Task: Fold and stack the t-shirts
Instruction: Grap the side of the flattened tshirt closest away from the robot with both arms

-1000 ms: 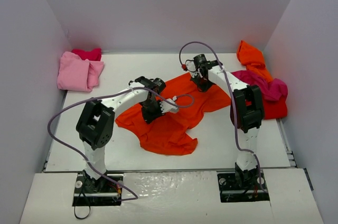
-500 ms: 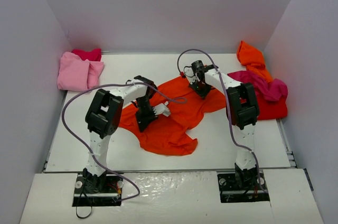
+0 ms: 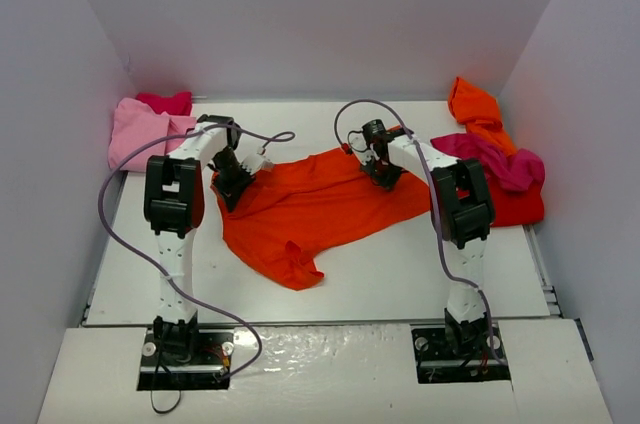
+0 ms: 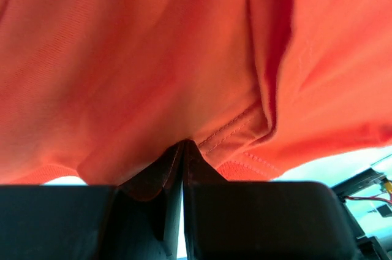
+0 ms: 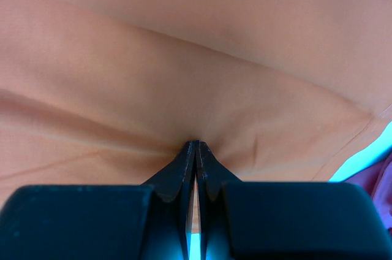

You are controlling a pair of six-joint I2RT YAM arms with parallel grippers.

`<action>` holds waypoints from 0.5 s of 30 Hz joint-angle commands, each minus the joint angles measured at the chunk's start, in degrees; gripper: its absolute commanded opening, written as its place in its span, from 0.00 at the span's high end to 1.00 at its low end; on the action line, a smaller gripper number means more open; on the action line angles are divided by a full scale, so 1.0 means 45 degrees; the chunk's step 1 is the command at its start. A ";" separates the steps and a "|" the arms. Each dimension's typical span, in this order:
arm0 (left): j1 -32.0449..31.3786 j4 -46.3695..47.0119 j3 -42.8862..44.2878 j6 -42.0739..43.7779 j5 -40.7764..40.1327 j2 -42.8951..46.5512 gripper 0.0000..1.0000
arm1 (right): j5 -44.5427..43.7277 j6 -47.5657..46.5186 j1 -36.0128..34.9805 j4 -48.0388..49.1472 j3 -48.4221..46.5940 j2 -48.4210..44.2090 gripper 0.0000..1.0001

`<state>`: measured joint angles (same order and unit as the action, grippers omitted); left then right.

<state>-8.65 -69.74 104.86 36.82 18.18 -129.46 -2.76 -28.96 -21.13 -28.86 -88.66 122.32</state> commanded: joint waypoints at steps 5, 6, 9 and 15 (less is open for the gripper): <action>0.0611 -0.0336 0.2956 -0.0190 -0.1518 -0.1554 1.00 | 0.1143 -0.0006 -0.0568 -0.2377 0.2418 0.0839 0.98; 0.0774 -0.0421 0.3242 -0.0234 -0.1563 -0.1668 1.00 | 0.1121 -0.0076 -0.0556 -0.2352 0.2677 0.0784 0.98; 0.1065 -0.0402 0.3905 -0.0334 -0.1538 -0.1783 1.00 | 0.1103 -0.0201 -0.0454 -0.2213 0.3049 0.0635 0.98; 0.1146 0.0245 0.3850 -0.0765 -0.1389 -0.0883 0.94 | 0.0946 -0.0128 -0.0346 -0.2233 0.3039 0.0483 0.98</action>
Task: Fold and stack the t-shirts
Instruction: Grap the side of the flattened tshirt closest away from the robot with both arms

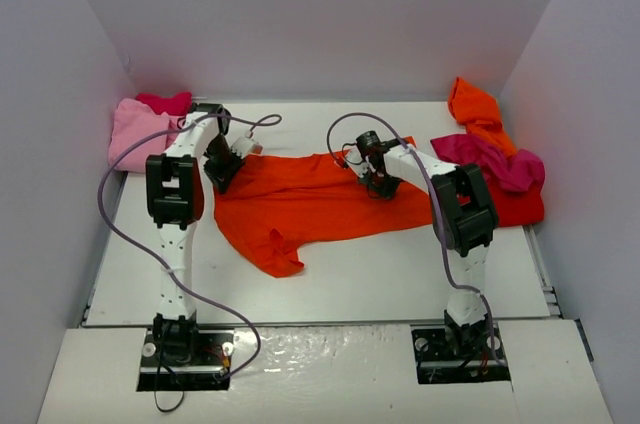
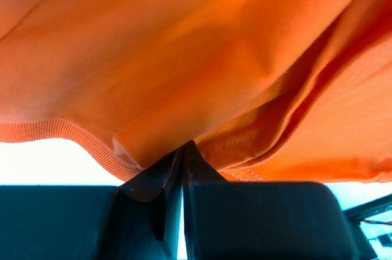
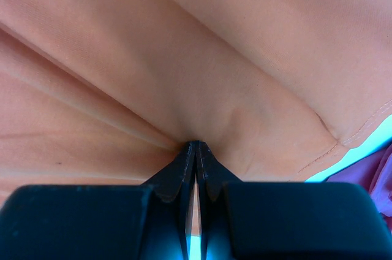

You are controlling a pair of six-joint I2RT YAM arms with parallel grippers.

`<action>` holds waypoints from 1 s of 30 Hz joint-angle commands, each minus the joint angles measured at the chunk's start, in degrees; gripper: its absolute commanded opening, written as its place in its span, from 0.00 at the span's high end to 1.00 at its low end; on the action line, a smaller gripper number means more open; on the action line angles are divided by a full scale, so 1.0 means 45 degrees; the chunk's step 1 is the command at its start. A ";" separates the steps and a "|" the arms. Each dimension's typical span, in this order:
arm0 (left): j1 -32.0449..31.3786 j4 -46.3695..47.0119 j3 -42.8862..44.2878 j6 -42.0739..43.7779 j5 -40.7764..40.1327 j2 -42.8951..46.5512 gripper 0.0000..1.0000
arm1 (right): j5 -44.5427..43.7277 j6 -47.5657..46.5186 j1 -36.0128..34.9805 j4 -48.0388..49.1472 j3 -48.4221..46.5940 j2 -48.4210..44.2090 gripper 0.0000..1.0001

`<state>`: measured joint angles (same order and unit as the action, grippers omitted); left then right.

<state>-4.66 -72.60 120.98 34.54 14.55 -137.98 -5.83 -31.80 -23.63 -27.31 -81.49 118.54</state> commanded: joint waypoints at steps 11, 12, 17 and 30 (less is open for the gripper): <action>-0.1377 0.2561 -0.2323 -0.0769 -0.0159 0.7242 0.43 | -0.0346 0.1203 0.0758 -0.2665 -0.1399 0.0127 0.84; -0.1747 0.2336 -0.2480 -0.0655 -0.0215 0.7759 0.41 | -0.0441 0.1236 0.0836 -0.2789 -0.1782 0.0046 0.83; -0.3676 0.1308 -0.4158 0.0015 -0.0359 0.9984 0.40 | -0.0531 0.1265 0.0984 -0.3130 -0.2771 -0.0601 0.81; -0.8063 0.3451 -1.1123 -0.0580 -0.2752 1.2347 0.47 | -0.0066 0.2217 0.1199 -0.2577 -0.2969 -0.1346 0.73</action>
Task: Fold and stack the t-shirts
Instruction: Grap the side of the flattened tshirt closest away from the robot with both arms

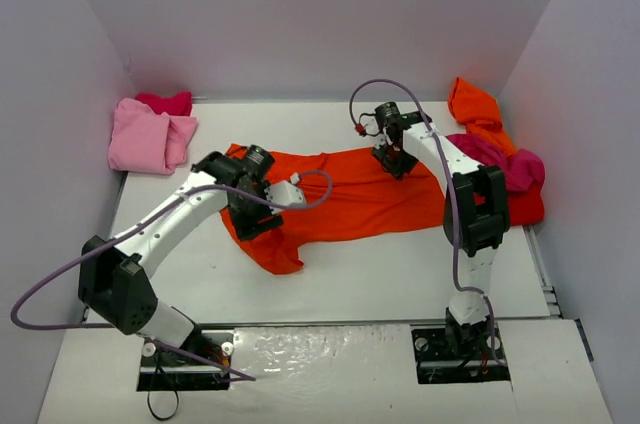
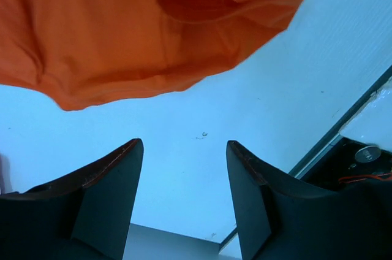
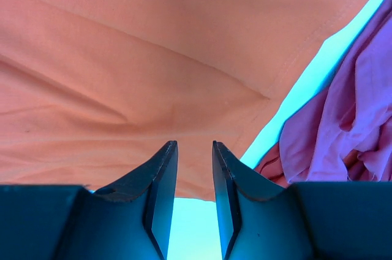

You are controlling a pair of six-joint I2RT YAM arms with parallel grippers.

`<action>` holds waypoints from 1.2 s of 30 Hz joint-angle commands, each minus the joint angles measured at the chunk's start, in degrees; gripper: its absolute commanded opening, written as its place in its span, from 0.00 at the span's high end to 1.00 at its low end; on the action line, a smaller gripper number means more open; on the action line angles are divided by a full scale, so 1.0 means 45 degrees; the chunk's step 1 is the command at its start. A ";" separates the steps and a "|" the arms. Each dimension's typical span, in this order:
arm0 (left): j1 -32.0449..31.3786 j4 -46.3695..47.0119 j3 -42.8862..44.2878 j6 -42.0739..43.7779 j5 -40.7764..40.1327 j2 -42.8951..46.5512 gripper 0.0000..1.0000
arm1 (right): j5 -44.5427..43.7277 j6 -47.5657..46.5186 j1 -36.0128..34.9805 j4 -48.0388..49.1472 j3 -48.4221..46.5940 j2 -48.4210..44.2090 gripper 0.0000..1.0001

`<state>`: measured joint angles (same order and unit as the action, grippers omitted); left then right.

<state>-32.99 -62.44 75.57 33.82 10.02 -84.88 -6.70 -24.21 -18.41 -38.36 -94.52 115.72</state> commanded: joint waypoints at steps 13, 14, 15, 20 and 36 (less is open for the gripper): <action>-0.3678 0.1314 -0.1557 -0.0093 -0.1861 -0.1147 0.57 | -0.0083 0.0966 -0.0226 0.0258 0.0660 -0.0428 0.72; -0.3665 0.1483 -0.1521 -0.0048 -0.2030 -0.1377 0.58 | -0.0170 0.0967 -0.0265 0.0283 0.0672 -0.0402 0.73; -0.3644 0.1738 -0.1553 0.0133 -0.2508 -0.1558 0.61 | -0.0192 0.0988 -0.0307 0.0293 0.0661 -0.0370 0.72; -0.2911 0.2580 -0.1217 0.0848 -0.3266 -0.2390 0.71 | -0.0321 0.1037 -0.0479 0.0368 0.0753 -0.0266 0.72; 0.0006 0.3316 0.1340 -0.0189 -0.2986 -0.4805 0.99 | -0.0494 0.0970 -0.0607 0.0693 0.1118 0.0038 0.72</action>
<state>-32.49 -46.03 79.86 33.85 -3.33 -103.56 -7.14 -20.36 -20.67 -35.21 -88.75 116.09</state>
